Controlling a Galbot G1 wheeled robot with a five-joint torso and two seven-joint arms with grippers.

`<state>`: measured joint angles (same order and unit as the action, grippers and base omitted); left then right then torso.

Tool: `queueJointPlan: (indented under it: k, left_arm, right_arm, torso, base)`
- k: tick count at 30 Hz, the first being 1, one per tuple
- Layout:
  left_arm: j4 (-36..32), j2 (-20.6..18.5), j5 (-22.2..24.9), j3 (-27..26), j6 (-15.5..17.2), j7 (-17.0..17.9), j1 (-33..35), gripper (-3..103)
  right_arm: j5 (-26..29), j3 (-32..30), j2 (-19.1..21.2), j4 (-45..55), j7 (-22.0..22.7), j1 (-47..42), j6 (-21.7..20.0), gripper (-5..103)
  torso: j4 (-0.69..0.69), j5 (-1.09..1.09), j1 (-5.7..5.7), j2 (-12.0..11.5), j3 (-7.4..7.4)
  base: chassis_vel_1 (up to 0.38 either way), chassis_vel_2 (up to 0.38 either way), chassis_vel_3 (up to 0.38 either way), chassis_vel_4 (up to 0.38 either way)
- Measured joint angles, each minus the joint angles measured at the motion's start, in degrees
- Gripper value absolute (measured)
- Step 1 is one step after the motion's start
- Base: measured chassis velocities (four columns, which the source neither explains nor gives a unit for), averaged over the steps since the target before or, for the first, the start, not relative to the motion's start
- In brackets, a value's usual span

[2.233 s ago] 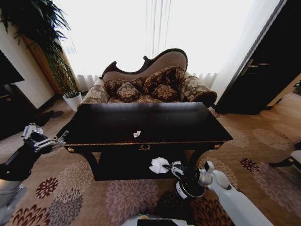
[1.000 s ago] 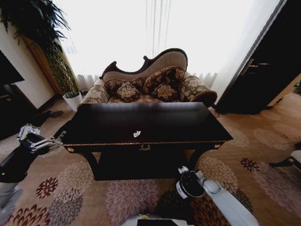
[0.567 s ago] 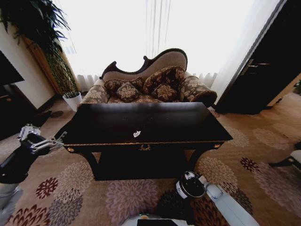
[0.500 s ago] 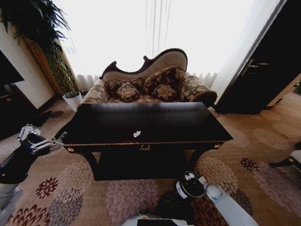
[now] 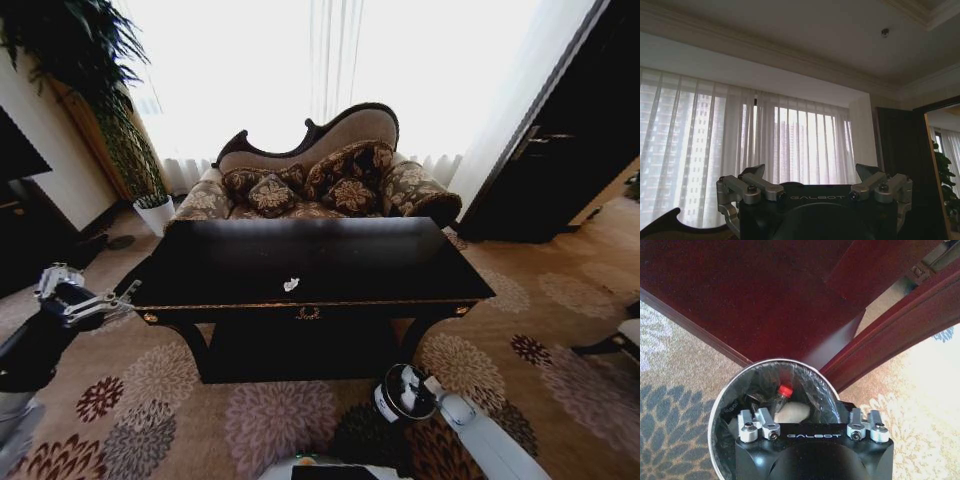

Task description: Move to the front of the table and place the trash on the table into the trash bin.

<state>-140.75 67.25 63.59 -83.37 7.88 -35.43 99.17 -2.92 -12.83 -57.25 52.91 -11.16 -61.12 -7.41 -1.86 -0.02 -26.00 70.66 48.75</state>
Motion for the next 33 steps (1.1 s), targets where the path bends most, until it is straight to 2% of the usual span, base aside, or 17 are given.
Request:
queueJointPlan:
  k: [1,3,4,6,9,12,14,15,17,19,20,21,24,26,27,32,33]
  left_arm:
    - [0.0,0.0,0.0,0.0,0.0,0.0,0.0,100]
    - [0.0,0.0,0.0,0.0,0.0,0.0,0.0,100]
    - [0.1,0.0,0.0,0.0,0.0,0.0,-0.1,100]
    - [0.1,0.0,0.0,0.0,0.0,0.0,-0.1,100]
    - [0.3,0.0,0.0,0.2,0.0,0.0,-0.5,100]
    - [0.5,0.0,-0.1,0.4,0.0,0.0,-0.7,100]
    - [0.7,0.0,-0.3,1.0,0.0,0.0,-1.2,100]
    - [0.7,0.0,-0.3,1.0,0.0,0.0,-1.2,100]
    - [0.8,0.1,-0.5,1.4,0.0,0.0,-1.4,100]
    - [1.0,0.1,-0.7,1.8,0.0,0.0,-1.6,100]
    - [1.1,0.1,-0.7,1.8,0.0,0.0,-1.7,100]
    - [1.1,0.1,-0.7,1.8,0.0,0.0,-1.7,100]
    - [1.4,-0.1,-0.7,1.9,0.0,0.0,-2.0,100]
    - [1.4,-0.2,-0.7,2.0,0.0,0.0,-2.0,100]
    - [1.4,-0.2,-0.7,2.0,0.0,0.0,-2.0,100]
    - [1.8,-0.4,-0.5,1.7,0.0,0.0,-2.0,100]
    - [1.8,-0.4,-0.5,1.7,0.0,0.0,-2.0,100]
  right_arm:
    - [0.0,0.0,0.0,0.2,0.0,0.0,0.0,72]
    - [0.0,0.0,-0.1,0.4,-0.1,-0.1,0.0,72]
    - [0.0,0.0,-0.2,0.9,-0.1,-0.3,0.0,83]
    - [0.1,0.0,-0.2,1.5,-0.2,-0.7,0.1,83]
    - [0.3,-0.9,-0.4,5.4,-1.7,-2.7,0.5,97]
    - [0.5,-1.7,-0.5,7.9,-3.6,-4.1,1.5,99]
    - [1.4,-3.6,-0.4,10.3,-13.3,-5.9,8.1,100]
    - [1.4,-3.6,-0.4,10.3,-13.3,-5.9,8.1,100]
    - [2.5,-4.9,-0.1,10.8,-21.7,-6.6,13.6,100]
    - [7.0,-5.7,0.7,11.2,-34.3,-7.4,21.5,100]
    - [9.4,-5.4,0.9,11.3,-38.1,-7.6,23.7,100]
    - [9.4,-5.4,0.9,11.3,-38.1,-7.6,23.7,100]
    - [15.6,-4.7,1.1,15.6,-46.0,-9.5,26.3,100]
    - [19.2,-4.5,1.1,18.9,-48.9,-10.5,26.8,100]
    - [19.2,-4.5,1.1,18.9,-48.9,-10.5,26.8,100]
    - [29.3,-6.2,0.6,29.7,-53.5,-15.0,27.3,100]
    - [29.3,-6.2,0.6,29.7,-53.5,-15.0,27.3,100]
  torso:
    - [0.0,0.0,0.0,0.0,0.0]
    - [0.0,0.01,0.0,0.0,0.0]
    - [0.0,0.01,0.0,0.0,0.0]
    - [0.0,0.0,0.0,0.0,0.0]
    - [0.0,0.0,0.0,0.0,0.0]
    - [0.0,0.01,0.0,0.0,0.0]
    - [0.0,0.0,0.0,0.0,0.0]
    - [0.0,0.0,0.0,0.0,0.0]
    - [0.01,0.01,0.0,0.0,0.0]
    - [0.0,-0.01,0.0,0.0,0.0]
    - [0.0,-0.01,0.0,0.0,0.0]
    - [0.0,-0.01,0.0,0.0,0.0]
    - [-0.01,0.01,0.0,0.0,0.0]
    - [0.0,0.0,0.0,0.0,0.0]
    - [0.0,0.0,0.0,0.0,0.0]
    - [0.0,0.0,0.0,0.0,0.0]
    - [0.0,0.0,0.0,0.0,0.0]
  base:
    - [0.0,0.0,0.0,0.0]
    - [0.0,0.0,0.0,0.0]
    - [0.0,0.0,0.0,0.0]
    - [0.0,0.0,0.0,0.0]
    - [0.0,0.0,0.0,0.0]
    - [0.0,0.0,0.0,0.0]
    - [0.0,0.0,0.0,0.0]
    - [0.0,0.0,0.0,0.0]
    - [0.0,0.0,0.0,0.0]
    - [0.0,0.0,0.0,0.0]
    - [0.0,0.0,0.0,0.0]
    - [0.0,0.0,0.0,0.0]
    - [0.0,0.0,0.0,0.0]
    - [0.0,0.0,0.0,0.0]
    - [0.0,0.0,0.0,0.0]
    - [0.0,0.0,0.0,0.0]
    - [0.0,0.0,0.0,0.0]
